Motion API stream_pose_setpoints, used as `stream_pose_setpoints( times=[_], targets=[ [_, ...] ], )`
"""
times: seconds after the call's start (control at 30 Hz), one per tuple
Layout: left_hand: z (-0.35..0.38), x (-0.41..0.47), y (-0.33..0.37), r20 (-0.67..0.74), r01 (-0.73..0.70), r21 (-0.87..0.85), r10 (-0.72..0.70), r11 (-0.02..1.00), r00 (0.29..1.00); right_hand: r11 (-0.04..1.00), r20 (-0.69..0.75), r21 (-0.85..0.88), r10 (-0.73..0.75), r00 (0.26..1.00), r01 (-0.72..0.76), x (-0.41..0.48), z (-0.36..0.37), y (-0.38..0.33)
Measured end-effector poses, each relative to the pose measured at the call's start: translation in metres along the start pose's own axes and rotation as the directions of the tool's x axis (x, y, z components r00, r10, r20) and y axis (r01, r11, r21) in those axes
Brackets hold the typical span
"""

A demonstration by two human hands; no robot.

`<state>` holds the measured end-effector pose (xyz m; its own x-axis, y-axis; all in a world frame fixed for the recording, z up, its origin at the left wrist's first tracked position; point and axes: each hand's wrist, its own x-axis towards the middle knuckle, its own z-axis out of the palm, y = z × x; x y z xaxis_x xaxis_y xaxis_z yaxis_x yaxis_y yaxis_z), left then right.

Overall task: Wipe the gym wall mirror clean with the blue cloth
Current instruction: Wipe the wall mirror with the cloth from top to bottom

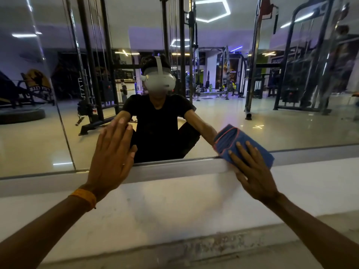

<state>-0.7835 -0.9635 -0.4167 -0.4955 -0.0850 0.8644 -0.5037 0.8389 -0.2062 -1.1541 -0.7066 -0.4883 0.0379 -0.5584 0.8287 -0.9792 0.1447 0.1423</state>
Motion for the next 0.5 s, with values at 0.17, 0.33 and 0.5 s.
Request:
stream_pose_setpoints(
  times=[0.17, 0.33, 0.5],
  targets=[
    [0.008, 0.011, 0.008, -0.033, -0.073, 0.074, 0.075, 0.995, 0.997, 0.931, 0.044, 0.07, -0.361, 0.931, 0.358, 0.073, 0.036, -0.095],
    [0.019, -0.002, 0.012, -0.033, -0.006, 0.043, 0.007, 0.999, 0.999, 0.948, 0.036, 0.002, -0.318, 0.947, 0.318, 0.046, 0.022, -0.031],
    [0.023, -0.009, 0.009, -0.015, -0.068, 0.063, 0.069, 0.996, 0.998, 1.0, -0.043, 0.013, -0.001, 0.999, 0.001, -0.003, 0.013, 0.001]
  ],
)
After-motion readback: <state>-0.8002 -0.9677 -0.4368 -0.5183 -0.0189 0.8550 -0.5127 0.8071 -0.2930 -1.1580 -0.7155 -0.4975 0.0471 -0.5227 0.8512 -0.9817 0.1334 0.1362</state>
